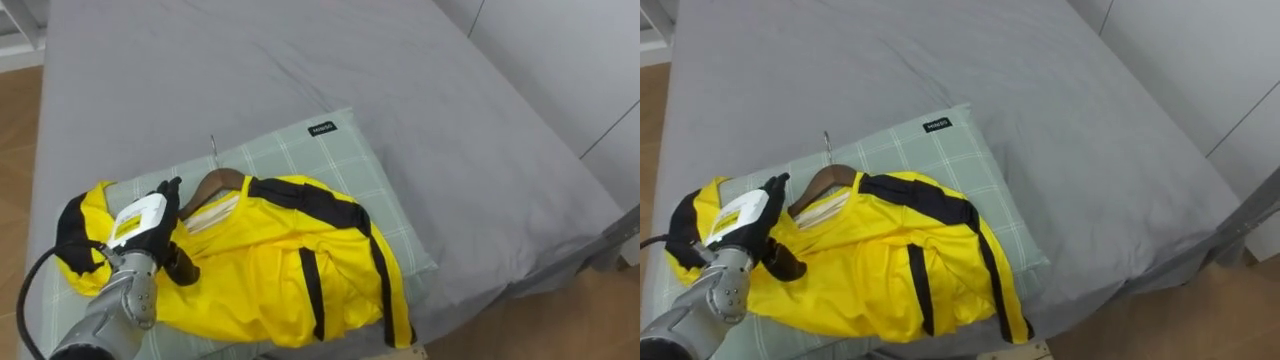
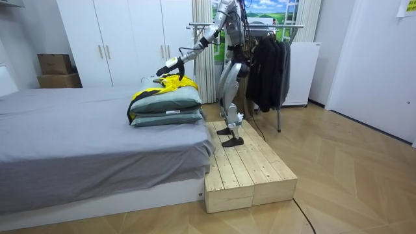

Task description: Hang clothes

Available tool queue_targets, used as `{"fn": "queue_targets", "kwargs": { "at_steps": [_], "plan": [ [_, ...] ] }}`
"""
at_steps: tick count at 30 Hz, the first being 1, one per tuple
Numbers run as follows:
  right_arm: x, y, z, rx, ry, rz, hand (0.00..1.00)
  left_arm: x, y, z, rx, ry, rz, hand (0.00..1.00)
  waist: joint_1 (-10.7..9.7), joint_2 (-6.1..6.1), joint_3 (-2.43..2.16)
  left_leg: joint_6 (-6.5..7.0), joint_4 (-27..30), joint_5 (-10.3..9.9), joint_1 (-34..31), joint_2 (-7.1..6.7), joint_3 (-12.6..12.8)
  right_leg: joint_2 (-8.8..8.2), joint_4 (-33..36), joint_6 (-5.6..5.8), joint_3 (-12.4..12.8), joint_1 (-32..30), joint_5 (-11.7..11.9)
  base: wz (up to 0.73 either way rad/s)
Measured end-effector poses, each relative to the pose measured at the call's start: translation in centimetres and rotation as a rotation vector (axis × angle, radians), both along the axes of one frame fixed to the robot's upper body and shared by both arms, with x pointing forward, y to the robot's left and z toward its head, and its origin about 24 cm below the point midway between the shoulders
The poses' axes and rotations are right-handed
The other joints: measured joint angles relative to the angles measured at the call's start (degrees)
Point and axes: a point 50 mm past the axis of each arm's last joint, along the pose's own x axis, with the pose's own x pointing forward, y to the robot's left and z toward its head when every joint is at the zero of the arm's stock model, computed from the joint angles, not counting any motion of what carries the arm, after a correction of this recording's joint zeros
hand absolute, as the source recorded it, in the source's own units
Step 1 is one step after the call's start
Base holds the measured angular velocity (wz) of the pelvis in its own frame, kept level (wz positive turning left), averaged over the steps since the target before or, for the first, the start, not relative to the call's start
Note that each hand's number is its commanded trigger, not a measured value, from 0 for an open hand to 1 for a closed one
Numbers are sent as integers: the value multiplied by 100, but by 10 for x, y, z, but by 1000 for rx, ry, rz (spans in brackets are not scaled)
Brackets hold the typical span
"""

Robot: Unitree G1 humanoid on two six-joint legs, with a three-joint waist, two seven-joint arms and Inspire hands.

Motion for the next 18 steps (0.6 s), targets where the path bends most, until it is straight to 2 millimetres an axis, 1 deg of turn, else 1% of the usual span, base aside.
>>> {"fn": "queue_targets", "kwargs": {
  "at_steps": [4, 7, 8, 9, 13, 18],
  "plan": [
    [7, 1, 3, -3, -27, 12, 0, 7, -2, 8, -29, -10, 8, 0, -16, 15, 9, 10, 72, -6, -142, 18, 2, -7, 42, -2, -31, -111, -9, 5],
    [13, 2, 5, -8, -51, 12, 0, 11, -6, 11, -35, -19, -4, 0, -31, 17, 12, 29, 180, -19, -270, 18, 31, -31, 202, -14, -16, -263, -35, -1],
    [16, 3, 6, -12, -59, 18, 0, 12, -7, 12, -35, -22, -10, 0, -40, 35, 23, 32, 222, -23, -322, 40, 34, -16, 201, -14, -21, -295, -40, 0],
    [17, 4, 7, -17, -64, 25, 0, 13, -9, 14, -34, -26, -17, 0, -44, 37, 22, 33, 263, -31, -377, 60, 39, -8, 222, -19, -29, -348, -37, 0],
    [21, 5, 8, -24, -81, 28, 0, 13, -9, 12, -47, -17, -13, 0, -66, 39, 23, 34, 346, -47, -466, 73, 46, -5, 306, -25, -14, -438, -38, 0],
    [31, 9, 14, -24, -132, 51, 0, 12, -10, 11, -35, -10, -25, 0, -80, 45, 27, 41, 444, -65, -603, 88, 45, -4, 385, -26, -13, -568, -38, 0]
  ]
}}
